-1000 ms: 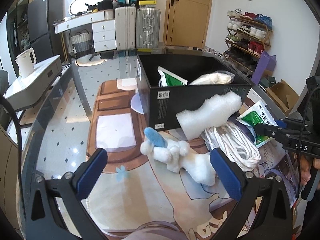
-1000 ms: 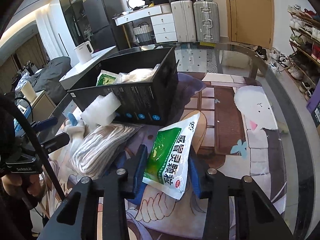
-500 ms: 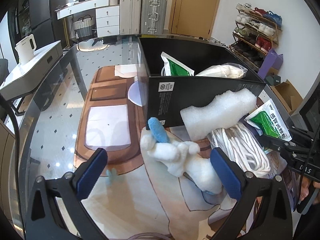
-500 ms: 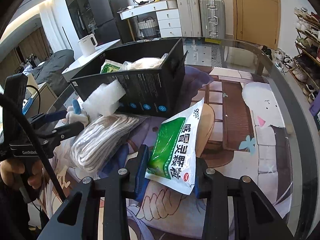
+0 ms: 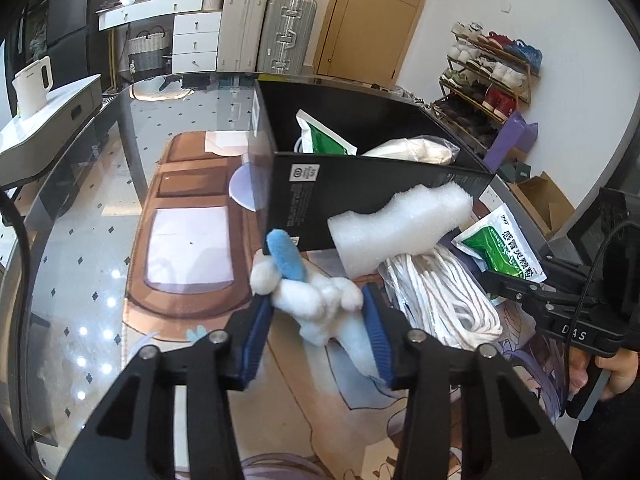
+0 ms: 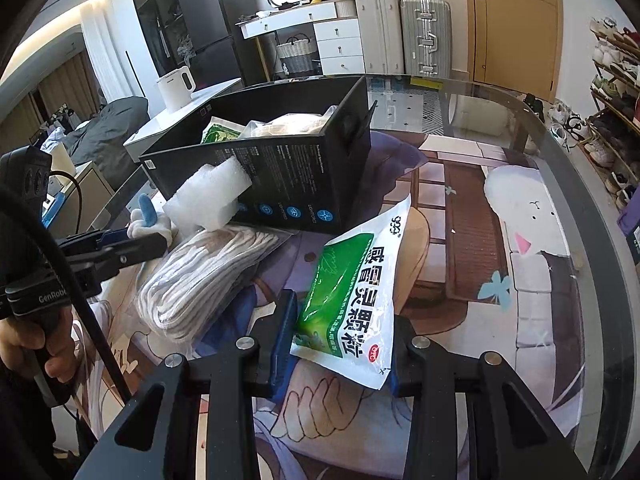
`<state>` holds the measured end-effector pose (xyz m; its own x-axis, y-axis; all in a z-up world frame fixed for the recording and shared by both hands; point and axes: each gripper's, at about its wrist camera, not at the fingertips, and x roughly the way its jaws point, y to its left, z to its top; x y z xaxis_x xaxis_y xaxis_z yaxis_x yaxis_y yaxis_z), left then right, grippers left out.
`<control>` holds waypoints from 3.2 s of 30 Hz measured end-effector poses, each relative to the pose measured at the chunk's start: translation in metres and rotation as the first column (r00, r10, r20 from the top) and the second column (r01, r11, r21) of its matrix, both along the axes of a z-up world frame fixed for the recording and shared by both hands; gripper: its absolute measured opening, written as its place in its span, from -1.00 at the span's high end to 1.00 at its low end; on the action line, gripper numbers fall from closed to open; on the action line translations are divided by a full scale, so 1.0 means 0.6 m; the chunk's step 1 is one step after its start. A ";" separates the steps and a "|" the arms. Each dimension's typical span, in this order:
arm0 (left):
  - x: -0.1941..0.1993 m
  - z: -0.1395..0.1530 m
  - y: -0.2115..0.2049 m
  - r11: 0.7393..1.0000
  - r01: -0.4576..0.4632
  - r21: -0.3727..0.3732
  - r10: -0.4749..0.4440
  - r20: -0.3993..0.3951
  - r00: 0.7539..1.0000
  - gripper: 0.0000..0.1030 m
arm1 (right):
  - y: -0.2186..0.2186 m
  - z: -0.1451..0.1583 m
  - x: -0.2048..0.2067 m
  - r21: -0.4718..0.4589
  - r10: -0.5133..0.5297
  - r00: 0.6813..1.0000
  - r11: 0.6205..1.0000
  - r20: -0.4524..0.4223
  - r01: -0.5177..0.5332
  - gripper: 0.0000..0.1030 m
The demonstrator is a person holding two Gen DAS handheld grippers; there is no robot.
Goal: Organize soft objects
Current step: 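Grasp the white plush toy with the left gripper while the right holds the packet, then carry the plush toy and green packet over the black box with both grippers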
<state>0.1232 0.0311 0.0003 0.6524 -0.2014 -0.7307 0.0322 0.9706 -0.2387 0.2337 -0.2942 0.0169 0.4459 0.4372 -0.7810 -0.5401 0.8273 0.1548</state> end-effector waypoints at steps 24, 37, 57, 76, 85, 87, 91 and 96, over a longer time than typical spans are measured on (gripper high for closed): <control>-0.044 0.032 0.030 1.000 -0.019 -0.009 0.020 0.089 0.996 0.30 | 0.000 0.024 -0.011 0.022 0.011 0.998 1.000 0.058 -0.012 0.66; -0.058 0.060 0.031 1.000 -0.014 0.007 0.013 0.147 0.989 0.30 | -0.007 0.060 -0.041 0.034 0.023 0.993 0.999 0.120 -0.027 0.67; -0.063 0.132 0.043 1.000 -0.010 0.026 0.003 0.253 0.967 0.30 | 0.003 0.162 -0.068 0.110 0.034 0.977 0.992 0.211 -0.058 0.67; -0.017 0.179 0.046 0.999 0.003 0.048 -0.018 0.317 0.948 0.30 | 0.054 0.205 -0.044 0.118 0.080 0.965 0.987 0.249 -0.113 0.67; 0.008 0.176 0.041 0.999 0.004 0.044 -0.018 0.321 0.947 0.30 | 0.072 0.201 -0.018 0.129 0.084 0.967 0.985 0.239 -0.117 0.67; 0.016 0.172 0.039 0.999 0.006 0.044 -0.020 0.317 0.948 0.30 | 0.078 0.196 -0.012 0.131 0.084 0.969 0.984 0.234 -0.117 0.67; 0.027 0.169 0.032 0.999 0.010 0.052 -0.026 0.316 0.948 0.30 | 0.089 0.189 0.002 0.131 0.090 0.971 0.984 0.220 -0.121 0.67; 0.045 0.171 0.029 0.999 0.011 0.050 -0.026 0.318 0.948 0.30 | 0.101 0.185 0.016 0.126 0.098 0.971 0.984 0.217 -0.127 0.67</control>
